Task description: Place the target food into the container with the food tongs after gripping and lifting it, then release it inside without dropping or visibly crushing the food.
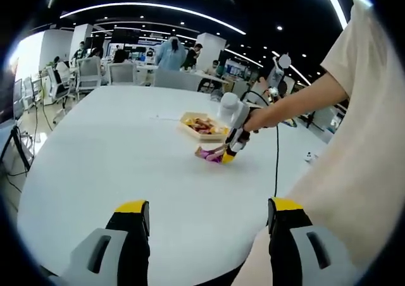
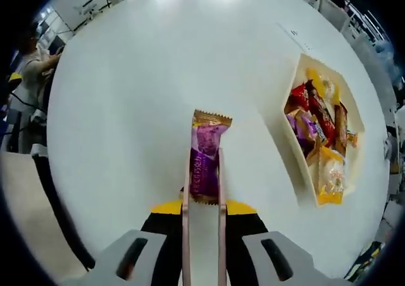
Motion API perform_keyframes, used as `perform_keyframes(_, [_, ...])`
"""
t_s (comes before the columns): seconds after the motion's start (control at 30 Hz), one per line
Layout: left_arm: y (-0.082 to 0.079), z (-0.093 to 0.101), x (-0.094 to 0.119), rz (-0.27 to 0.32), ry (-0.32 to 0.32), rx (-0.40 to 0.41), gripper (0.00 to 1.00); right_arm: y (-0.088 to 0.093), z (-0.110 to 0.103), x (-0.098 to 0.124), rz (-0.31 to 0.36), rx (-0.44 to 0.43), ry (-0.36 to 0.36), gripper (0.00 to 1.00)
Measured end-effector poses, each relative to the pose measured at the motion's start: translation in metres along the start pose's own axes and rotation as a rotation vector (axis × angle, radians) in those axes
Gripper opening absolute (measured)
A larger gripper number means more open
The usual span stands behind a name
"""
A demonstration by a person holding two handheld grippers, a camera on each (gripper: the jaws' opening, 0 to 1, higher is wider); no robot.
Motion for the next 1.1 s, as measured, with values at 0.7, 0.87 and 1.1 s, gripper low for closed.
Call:
perform_keyframes(0.7, [-0.001, 0.0, -0.001, -0.001, 0.001, -0.005, 0.76, -0.013, 0.012, 0.008, 0.087, -0.03, 0.001, 0.2])
perform_keyframes(0.87, [-0.002, 0.001, -0.003, 0.001, 0.006, -0.005, 0.76, -0.016, 0.014, 0.016, 0.117, -0.048, 0.012, 0.2])
perform_keyframes(1.1, [-0.002, 0.002, -0.003, -0.009, 0.017, -0.016, 0.76, -0.018, 0.016, 0.033, 0.153, -0.082, 0.026, 0.2])
Point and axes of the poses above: the point that each gripper's makers call its tool centre point, and the gripper's own axes: x roughly backward along the fingers, z roughly to its right, y roughly out of its underside, the point moved 5 cm from there along x, roughly backward along the fingers, and after that the axes turned 13 degrees about z, right-handed, at the moved point
